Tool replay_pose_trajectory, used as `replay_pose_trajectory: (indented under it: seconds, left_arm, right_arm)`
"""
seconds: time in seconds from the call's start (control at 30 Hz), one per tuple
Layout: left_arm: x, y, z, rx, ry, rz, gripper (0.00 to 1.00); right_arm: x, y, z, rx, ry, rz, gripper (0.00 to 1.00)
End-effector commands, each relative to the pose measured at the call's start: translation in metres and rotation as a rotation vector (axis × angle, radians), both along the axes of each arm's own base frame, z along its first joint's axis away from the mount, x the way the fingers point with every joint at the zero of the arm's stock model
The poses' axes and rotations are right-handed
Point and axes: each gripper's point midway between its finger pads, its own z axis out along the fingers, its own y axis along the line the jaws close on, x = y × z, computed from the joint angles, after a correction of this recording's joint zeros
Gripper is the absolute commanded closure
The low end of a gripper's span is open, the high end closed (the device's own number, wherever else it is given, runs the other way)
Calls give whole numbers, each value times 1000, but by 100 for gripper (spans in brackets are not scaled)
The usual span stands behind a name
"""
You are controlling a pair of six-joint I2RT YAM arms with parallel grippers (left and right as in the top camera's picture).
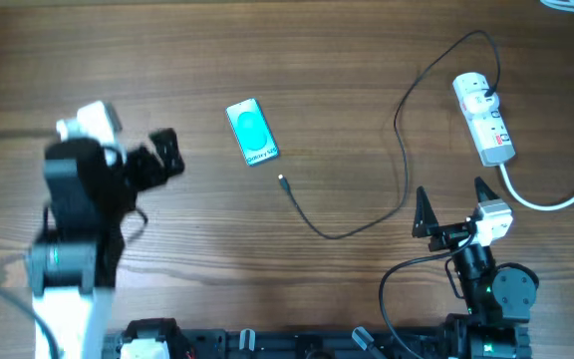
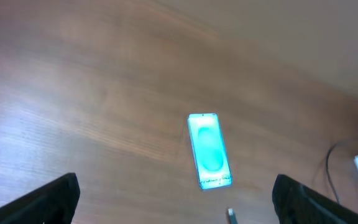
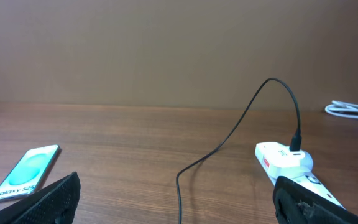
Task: Plug charger to phone and switch on socket
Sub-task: 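Move the left gripper over the Galaxy S25 phone and lower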
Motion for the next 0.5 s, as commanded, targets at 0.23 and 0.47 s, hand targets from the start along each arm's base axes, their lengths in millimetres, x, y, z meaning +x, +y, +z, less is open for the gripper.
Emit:
replay_pose_trajectory:
  seconds: [0.23,0.47]
  left_arm:
    - [38,-75,-79,-11,355,-203,0]
    - [46,-88,-73,-74,316,-222,56]
  right_arm:
    - [0,-3,2,-12,-12,-18,0]
    - [0,-3,2,-12,-12,-18,0]
